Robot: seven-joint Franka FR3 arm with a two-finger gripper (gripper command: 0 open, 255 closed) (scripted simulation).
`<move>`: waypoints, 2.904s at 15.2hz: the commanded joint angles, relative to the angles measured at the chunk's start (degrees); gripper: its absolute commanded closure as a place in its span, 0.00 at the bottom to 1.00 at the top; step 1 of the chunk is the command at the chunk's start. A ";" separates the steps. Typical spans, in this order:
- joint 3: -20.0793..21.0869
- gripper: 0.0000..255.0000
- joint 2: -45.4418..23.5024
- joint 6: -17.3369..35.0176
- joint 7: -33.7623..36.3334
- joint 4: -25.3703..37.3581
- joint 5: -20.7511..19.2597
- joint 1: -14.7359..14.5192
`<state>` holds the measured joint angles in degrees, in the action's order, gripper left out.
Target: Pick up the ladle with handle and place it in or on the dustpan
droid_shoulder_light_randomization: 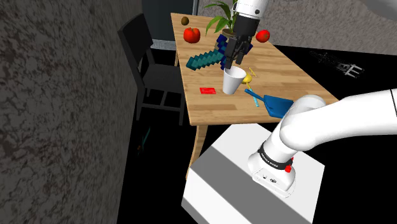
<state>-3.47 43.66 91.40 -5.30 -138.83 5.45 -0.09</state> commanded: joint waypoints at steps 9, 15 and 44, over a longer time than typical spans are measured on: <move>-1.56 0.00 -3.63 12.76 5.14 -7.47 -6.77 7.51; -3.20 0.00 -7.87 22.42 9.76 -11.41 -12.35 13.74; -11.46 1.00 -24.33 47.73 23.50 -16.80 -28.60 25.22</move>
<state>-14.83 19.42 139.16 18.20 -155.58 -23.08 25.04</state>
